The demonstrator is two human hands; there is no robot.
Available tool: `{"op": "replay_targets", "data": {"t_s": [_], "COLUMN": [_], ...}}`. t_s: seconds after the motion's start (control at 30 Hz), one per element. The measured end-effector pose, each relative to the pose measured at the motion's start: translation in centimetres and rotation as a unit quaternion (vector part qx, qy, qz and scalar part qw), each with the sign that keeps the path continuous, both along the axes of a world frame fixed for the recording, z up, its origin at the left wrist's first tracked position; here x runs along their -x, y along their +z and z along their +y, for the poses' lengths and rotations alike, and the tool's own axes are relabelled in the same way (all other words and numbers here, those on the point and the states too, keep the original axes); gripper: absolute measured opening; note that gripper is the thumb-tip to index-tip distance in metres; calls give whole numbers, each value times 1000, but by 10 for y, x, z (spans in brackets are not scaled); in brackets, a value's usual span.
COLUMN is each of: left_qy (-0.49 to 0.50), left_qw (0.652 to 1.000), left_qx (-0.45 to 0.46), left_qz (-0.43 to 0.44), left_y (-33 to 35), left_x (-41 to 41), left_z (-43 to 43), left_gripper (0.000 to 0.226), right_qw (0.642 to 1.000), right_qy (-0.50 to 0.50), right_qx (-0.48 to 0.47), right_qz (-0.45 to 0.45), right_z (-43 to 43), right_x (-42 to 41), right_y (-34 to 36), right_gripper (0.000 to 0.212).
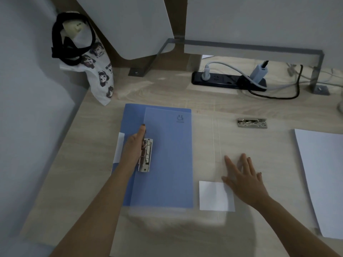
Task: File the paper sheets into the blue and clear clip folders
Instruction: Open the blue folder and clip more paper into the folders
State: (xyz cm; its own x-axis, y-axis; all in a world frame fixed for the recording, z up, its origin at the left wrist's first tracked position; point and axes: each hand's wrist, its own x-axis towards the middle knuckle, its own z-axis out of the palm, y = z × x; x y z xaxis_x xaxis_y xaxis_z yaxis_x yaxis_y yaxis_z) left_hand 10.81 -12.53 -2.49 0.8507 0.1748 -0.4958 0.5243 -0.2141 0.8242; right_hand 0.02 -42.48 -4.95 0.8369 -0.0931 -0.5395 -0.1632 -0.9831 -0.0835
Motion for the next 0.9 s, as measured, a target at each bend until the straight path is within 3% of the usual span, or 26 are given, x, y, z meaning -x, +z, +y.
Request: {"op": "replay_targets", "data": {"t_s": [0.17,0.33,0.43,0.53,0.63,0.73,0.8,0.9], "left_qy": [53,51,65,-49,-240,-353,-408,-448], "left_qw": [993,984,966,926,885,818,777,763], "left_qx": [-108,-170,-238,-307,-316,-364,-401,-430], "left_qz": [-14,-5,-76,-212,-243,-271,-263,-176], "left_y": [-6,-13,-5,3,-7,-20,-35,-51], "left_x": [-16,-20,-15,-3,2,3,-1,-5], "left_z": [-7,-5,-21,-56,-109,-164,-199,-227], "left_gripper": [53,43,43,51,52,56,56,60], "right_qw": [1000,1000,1000,998,988,981,979,977], "right_qy": [6,2,-10,-39,-98,-123,-125,-104], "right_qx": [-2,-10,-17,-54,-105,-107,-102,-89], "right_qz": [1,-2,-12,-23,-57,-105,-128,-162], "right_z": [2,3,4,3,-10,-26,-37,-44], "right_x": [1,2,2,1,-8,-30,-50,-81], "right_y": [3,5,6,9,11,10,7,7], "right_gripper": [69,69,66,59,55,54,54,55]}}
